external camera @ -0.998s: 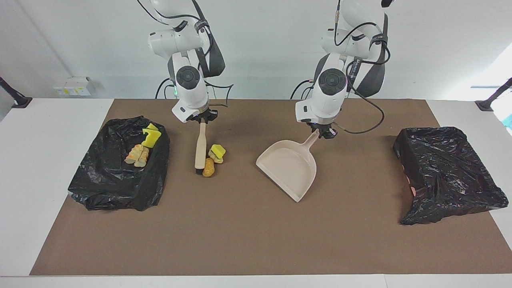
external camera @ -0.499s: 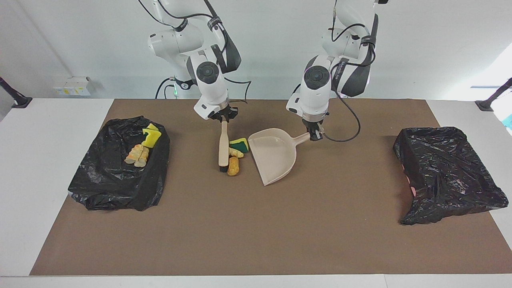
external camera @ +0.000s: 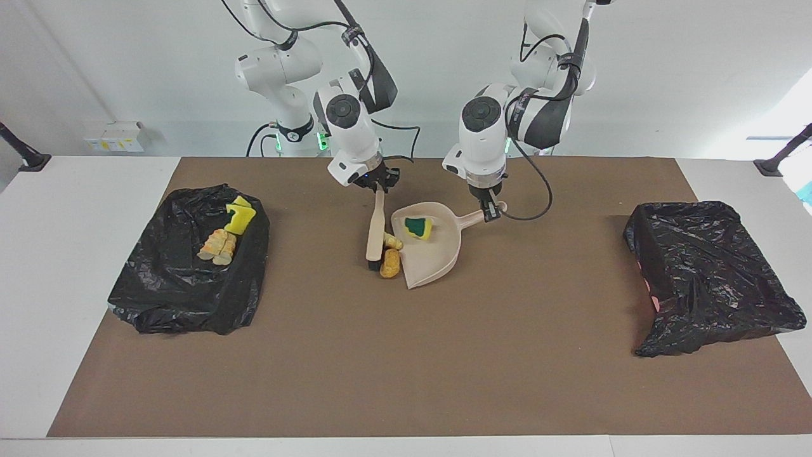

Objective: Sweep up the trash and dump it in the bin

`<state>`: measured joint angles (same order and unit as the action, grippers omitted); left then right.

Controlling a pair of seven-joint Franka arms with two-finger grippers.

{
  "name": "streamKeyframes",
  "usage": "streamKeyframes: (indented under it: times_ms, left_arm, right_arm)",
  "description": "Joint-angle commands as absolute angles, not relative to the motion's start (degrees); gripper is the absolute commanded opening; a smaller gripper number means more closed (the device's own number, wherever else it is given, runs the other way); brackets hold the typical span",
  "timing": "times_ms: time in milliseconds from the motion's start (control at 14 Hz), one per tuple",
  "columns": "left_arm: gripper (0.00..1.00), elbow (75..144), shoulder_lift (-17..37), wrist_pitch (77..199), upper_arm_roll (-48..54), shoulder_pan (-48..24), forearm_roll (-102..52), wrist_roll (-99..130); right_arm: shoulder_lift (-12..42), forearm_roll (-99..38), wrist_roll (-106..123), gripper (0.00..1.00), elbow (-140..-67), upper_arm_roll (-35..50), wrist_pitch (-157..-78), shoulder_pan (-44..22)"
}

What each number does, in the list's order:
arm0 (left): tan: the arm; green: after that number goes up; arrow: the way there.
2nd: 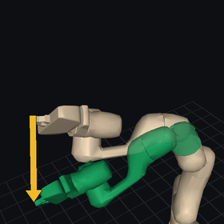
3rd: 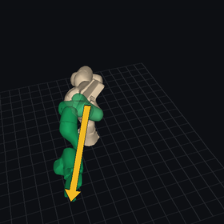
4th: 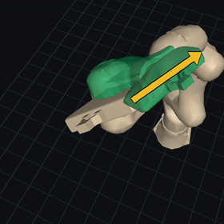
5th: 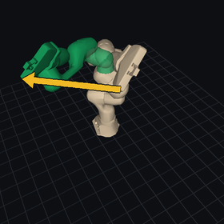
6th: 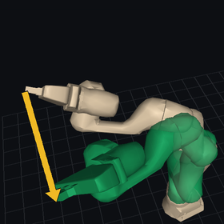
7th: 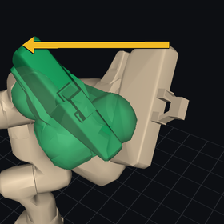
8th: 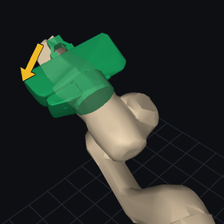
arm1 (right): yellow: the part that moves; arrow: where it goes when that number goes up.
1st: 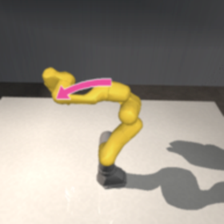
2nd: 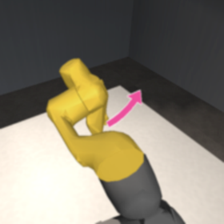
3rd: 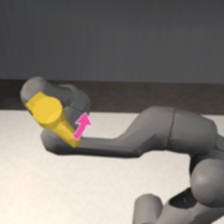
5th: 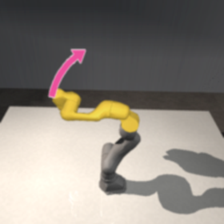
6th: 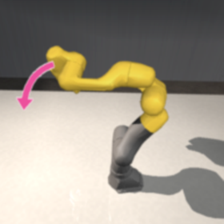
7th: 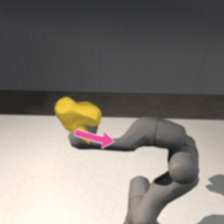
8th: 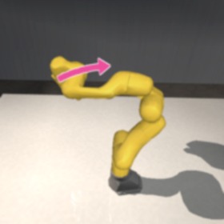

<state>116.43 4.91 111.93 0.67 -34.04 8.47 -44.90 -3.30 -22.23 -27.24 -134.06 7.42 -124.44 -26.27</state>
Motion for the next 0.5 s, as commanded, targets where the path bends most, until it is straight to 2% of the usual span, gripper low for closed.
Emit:
streamKeyframes:
  times_ms: [0, 285, 428]
  left_arm:
    - [0.00, 121.7, 2.2, 118.2, 0.4, -34.7, 8.5, -45.7]
    - [0.00, 123.4, 2.2, 123.7, 0.4, -33.3, 7.5, -46.1]
    - [0.00, 123.4, 2.2, 123.9, 0.4, -32.7, 7.3, -46.3]
  right_arm:
    - [-1.7, -24.7, -30.5, 0.00, -128.9, 7.7, -124.5, -28.1]
    - [-7.5, -22.6, -30.4, 0.00, -126.7, 6.9, -117.4, -25.8]
    - [-9.2, -15.7, -28.6, 0.00, -125.6, 7.0, -113.1, -22.9]
